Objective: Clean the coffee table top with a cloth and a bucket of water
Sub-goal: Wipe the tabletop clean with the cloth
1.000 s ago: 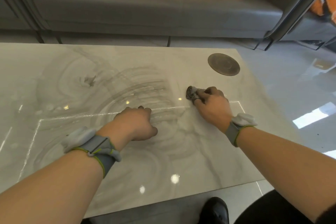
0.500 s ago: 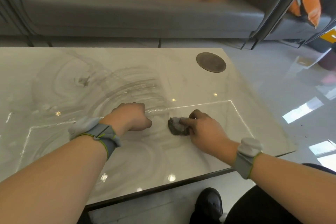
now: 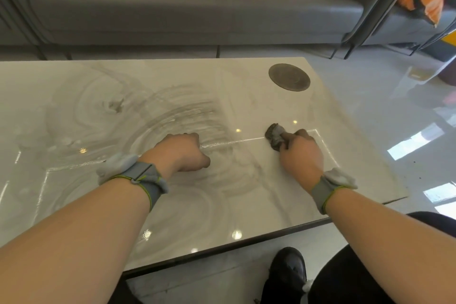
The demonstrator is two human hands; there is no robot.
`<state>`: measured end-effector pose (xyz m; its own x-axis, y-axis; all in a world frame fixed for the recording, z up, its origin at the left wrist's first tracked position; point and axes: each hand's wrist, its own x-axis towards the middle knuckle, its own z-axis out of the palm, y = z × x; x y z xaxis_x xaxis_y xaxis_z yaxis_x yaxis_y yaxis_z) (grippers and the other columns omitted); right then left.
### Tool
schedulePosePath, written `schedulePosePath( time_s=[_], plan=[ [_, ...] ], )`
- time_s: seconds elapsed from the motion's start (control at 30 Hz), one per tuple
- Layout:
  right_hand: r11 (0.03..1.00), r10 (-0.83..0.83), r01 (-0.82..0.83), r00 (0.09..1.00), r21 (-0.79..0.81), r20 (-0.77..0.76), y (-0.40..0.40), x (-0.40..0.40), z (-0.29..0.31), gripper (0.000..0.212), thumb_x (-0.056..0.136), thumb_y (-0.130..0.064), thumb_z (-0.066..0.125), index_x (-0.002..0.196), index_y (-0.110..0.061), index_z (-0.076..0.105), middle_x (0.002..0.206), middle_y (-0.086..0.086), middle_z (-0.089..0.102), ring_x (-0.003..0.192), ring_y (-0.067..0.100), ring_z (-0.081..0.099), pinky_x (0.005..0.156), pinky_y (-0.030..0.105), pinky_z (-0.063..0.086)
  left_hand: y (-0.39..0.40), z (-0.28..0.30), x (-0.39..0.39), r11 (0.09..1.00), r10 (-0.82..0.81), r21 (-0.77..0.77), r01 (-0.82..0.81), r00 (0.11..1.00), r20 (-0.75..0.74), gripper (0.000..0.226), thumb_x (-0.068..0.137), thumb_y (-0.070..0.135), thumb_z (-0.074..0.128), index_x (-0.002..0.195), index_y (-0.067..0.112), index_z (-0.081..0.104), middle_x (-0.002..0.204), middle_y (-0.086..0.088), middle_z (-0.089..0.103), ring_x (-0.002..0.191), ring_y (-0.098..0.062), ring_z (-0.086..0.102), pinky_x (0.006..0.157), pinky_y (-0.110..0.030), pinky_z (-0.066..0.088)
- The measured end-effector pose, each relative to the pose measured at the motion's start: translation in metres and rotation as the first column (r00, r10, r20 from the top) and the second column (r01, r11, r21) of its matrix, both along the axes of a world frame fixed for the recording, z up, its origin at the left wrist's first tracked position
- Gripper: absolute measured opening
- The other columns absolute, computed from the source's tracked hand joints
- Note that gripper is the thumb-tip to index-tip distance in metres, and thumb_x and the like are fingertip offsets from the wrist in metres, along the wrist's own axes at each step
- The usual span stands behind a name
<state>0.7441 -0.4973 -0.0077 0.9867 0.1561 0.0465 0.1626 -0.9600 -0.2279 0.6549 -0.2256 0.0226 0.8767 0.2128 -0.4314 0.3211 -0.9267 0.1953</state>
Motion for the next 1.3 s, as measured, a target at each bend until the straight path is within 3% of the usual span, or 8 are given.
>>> schedulePosePath(
  time_s=[0.23,0.37,0.47,0.57,0.73,0.93,1.2,1.3],
  plan=[
    [0.968,0.25,-0.248,0.965,-0.03,0.079,0.042,-0.101,-0.01,0.036,0.079,-0.014,0.061,0.114,-0.016,0.066,0.095,0.01,0.057,0.08,0.033,0.056,0.058,0.035,0.046,0.0,0.001,-0.001,1.0,-0.006,0.004,0.006,1.0,0.003,0.069,0.074,0.055,0.06,0.132,0.02,0.048,0.125,-0.005,0.059,0.113,-0.032,0.053,0.088,-0.037,0.048],
    [0.936,0.35,-0.347,0.935,-0.058,0.061,0.051,-0.137,-0.013,0.042,0.071,-0.014,0.061,0.113,-0.016,0.063,0.09,0.009,0.056,0.076,0.03,0.055,0.056,0.033,0.041,0.002,0.002,-0.001,1.0,-0.011,-0.003,0.011,1.0,-0.013,0.073,0.074,0.057,0.06,0.135,0.019,0.047,0.128,-0.006,0.059,0.113,-0.032,0.054,0.091,-0.038,0.049],
    [0.895,0.445,-0.445,0.895,-0.009,0.04,0.048,-0.142,-0.007,0.039,0.077,-0.014,0.058,0.115,-0.018,0.062,0.093,0.008,0.054,0.08,0.029,0.054,0.06,0.037,0.049,0.0,0.006,-0.001,1.0,-0.007,-0.011,0.007,1.0,-0.011,0.071,0.067,0.059,0.06,0.126,0.02,0.051,0.12,-0.005,0.063,0.11,-0.031,0.057,0.088,-0.036,0.049],
    [0.912,0.411,-0.408,0.908,-0.054,0.077,0.034,-0.126,0.008,0.045,0.076,-0.013,0.056,0.12,-0.017,0.064,0.097,0.01,0.054,0.082,0.032,0.054,0.066,0.044,0.052,0.001,0.008,-0.002,0.998,0.004,-0.058,-0.006,0.999,-0.035,0.064,0.063,0.061,0.058,0.114,0.023,0.052,0.108,-0.001,0.065,0.103,-0.029,0.058,0.086,-0.037,0.05],
    [0.966,0.172,-0.14,0.976,-0.218,0.135,-0.006,-0.084,0.018,0.05,0.076,-0.01,0.056,0.125,-0.022,0.065,0.1,0.011,0.052,0.085,0.035,0.053,0.072,0.043,0.05,0.001,0.012,-0.005,0.999,-0.002,-0.053,0.0,0.999,-0.033,0.051,0.07,0.058,0.061,0.107,0.024,0.052,0.104,0.001,0.063,0.1,-0.027,0.057,0.08,-0.035,0.047],
    [0.99,0.028,-0.026,1.0,-0.136,0.009,0.003,-0.106,-0.002,0.039,0.094,-0.023,0.05,0.13,-0.01,0.057,0.106,0.013,0.055,0.086,0.033,0.058,0.065,0.037,0.049,0.002,0.014,-0.003,0.999,-0.023,-0.038,0.022,0.999,-0.031,0.049,0.075,0.054,0.062,0.11,0.022,0.052,0.104,-0.001,0.058,0.102,-0.029,0.056,0.084,-0.036,0.05],
    [0.96,0.224,-0.216,0.974,-0.178,0.027,0.076,-0.176,-0.008,0.038,0.068,-0.015,0.073,0.104,-0.003,0.066,0.083,0.01,0.058,0.06,0.027,0.058,0.047,0.032,0.044,0.0,0.015,-0.005,0.997,-0.075,0.016,0.076,0.997,-0.026,0.038,0.086,0.033,0.051,0.119,0.015,0.054,0.116,-0.008,0.061,0.094,-0.029,0.053,0.082,-0.036,0.049],
    [0.942,0.313,-0.303,0.948,-0.144,0.051,0.09,-0.192,-0.004,0.038,0.063,-0.016,0.077,0.099,-0.007,0.068,0.077,0.007,0.057,0.053,0.024,0.056,0.044,0.025,0.029,0.002,0.017,-0.007,0.997,-0.073,0.008,0.073,0.997,-0.015,0.037,0.089,0.024,0.047,0.123,0.012,0.052,0.123,-0.011,0.06,0.093,-0.03,0.051,0.08,-0.034,0.047]
  ],
)
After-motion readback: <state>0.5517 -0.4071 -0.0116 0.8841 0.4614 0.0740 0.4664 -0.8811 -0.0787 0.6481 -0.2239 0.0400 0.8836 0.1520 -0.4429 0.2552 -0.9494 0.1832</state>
